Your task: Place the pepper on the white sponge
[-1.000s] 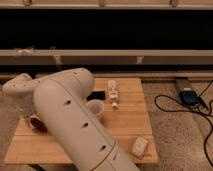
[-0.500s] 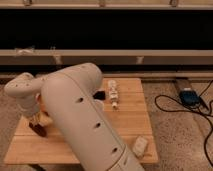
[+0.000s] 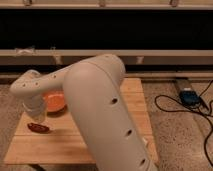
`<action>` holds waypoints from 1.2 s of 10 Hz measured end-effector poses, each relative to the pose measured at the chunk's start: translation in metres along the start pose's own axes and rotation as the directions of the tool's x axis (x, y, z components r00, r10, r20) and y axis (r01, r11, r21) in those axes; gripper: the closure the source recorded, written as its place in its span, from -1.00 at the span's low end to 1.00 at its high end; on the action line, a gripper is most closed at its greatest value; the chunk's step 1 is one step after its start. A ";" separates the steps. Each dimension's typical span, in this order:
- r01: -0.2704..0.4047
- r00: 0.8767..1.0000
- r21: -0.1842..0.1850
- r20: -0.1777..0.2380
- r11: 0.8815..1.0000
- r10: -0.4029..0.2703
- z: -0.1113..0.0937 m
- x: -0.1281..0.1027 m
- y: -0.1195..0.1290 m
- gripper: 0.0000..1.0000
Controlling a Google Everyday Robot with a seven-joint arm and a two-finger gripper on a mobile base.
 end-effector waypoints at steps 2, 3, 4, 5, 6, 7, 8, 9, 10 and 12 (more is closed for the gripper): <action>0.065 0.998 0.038 0.019 0.997 -0.066 0.002 0.003 0.010 0.45; 0.117 0.993 0.055 0.023 0.992 -0.118 0.006 0.003 0.019 0.21; 0.167 0.985 0.065 0.023 0.984 -0.169 0.010 0.003 0.026 0.00; 0.203 0.979 0.064 0.021 0.977 -0.204 0.013 0.003 0.031 -0.16; 0.243 0.970 0.062 0.018 0.968 -0.244 0.016 0.001 0.034 -0.35; 0.286 0.958 0.047 0.009 0.957 -0.286 0.019 -0.001 0.039 -0.55; 0.302 0.953 0.038 0.005 0.952 -0.303 0.021 -0.003 0.041 -0.59; 0.328 0.945 0.025 -0.004 0.944 -0.328 0.023 -0.006 0.045 -0.60; 0.343 0.939 0.018 -0.007 0.939 -0.343 0.026 -0.008 0.049 -0.60; 0.362 0.932 0.016 -0.015 0.932 -0.361 0.032 -0.011 0.056 -0.60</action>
